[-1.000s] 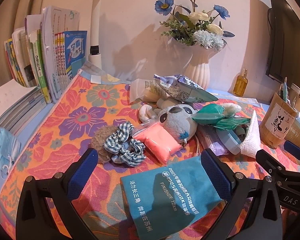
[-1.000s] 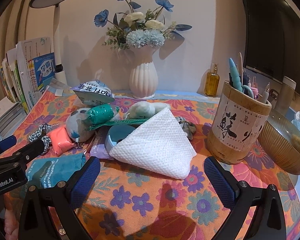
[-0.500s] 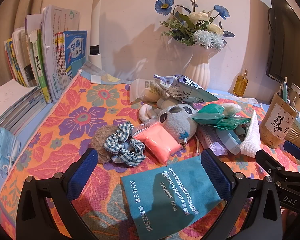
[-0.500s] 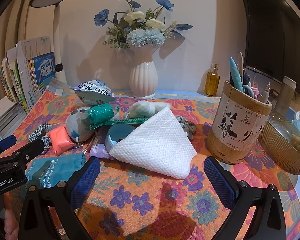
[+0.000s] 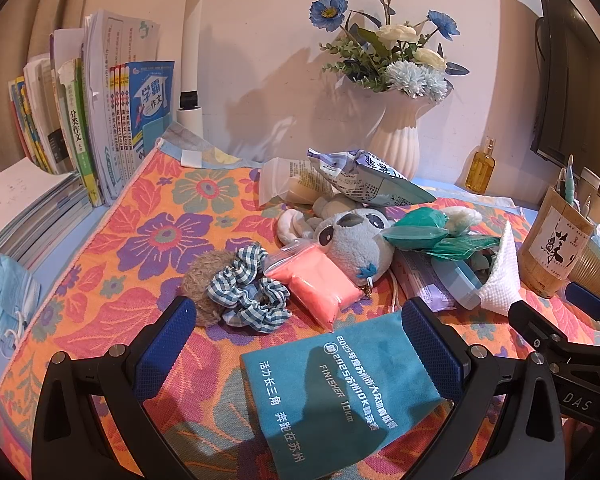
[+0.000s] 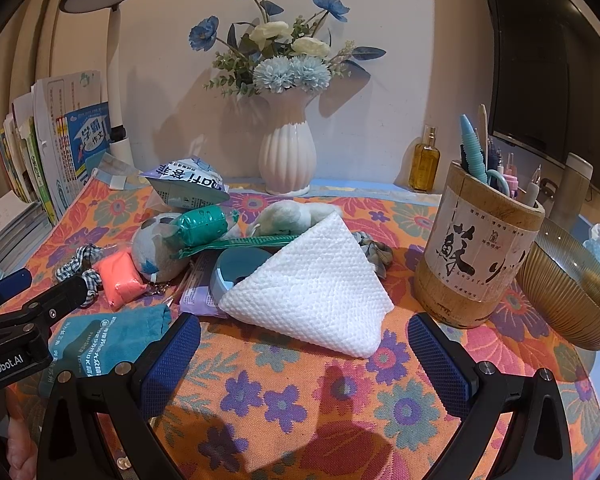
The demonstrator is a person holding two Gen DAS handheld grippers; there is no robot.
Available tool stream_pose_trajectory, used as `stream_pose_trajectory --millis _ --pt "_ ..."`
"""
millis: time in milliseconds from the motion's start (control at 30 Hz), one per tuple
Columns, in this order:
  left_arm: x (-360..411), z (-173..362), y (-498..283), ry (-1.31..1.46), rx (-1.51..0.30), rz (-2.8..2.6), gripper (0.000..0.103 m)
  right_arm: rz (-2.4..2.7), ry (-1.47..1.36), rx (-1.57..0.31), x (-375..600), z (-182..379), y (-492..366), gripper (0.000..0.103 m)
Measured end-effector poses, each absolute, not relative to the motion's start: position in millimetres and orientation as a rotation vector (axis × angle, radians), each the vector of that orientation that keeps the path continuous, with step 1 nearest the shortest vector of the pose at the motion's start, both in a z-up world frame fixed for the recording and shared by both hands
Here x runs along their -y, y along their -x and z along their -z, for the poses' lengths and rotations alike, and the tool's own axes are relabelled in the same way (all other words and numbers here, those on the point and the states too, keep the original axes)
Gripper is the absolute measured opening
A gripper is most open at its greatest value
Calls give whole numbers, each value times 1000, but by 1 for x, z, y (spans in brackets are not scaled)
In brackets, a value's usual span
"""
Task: Organize soft objects
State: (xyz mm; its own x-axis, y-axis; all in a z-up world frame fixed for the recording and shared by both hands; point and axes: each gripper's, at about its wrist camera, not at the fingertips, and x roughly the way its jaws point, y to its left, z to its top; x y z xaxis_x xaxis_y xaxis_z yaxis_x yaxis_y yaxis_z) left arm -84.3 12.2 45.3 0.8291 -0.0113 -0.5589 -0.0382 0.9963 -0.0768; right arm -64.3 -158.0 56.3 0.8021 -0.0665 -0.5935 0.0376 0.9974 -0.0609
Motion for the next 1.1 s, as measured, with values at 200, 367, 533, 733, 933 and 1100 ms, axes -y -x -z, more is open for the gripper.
stream_pose_trajectory --millis 200,367,533,733,933,1100 --pt "-12 -45 84 88 -593 -14 102 56 48 -639 158 -56 65 103" --pt "-12 -45 84 88 -593 -14 102 56 49 -639 158 -56 65 103" --pt "-11 -45 84 89 -592 -15 102 56 49 -638 157 -57 64 103" --pt "-12 -46 84 99 -596 -10 102 55 42 -640 157 -56 64 103" --pt "-35 -72 73 201 -663 84 102 -15 -9 -700 167 -57 61 103" --pt "-40 -113 43 241 -714 211 102 -62 -18 -717 175 -72 66 103"
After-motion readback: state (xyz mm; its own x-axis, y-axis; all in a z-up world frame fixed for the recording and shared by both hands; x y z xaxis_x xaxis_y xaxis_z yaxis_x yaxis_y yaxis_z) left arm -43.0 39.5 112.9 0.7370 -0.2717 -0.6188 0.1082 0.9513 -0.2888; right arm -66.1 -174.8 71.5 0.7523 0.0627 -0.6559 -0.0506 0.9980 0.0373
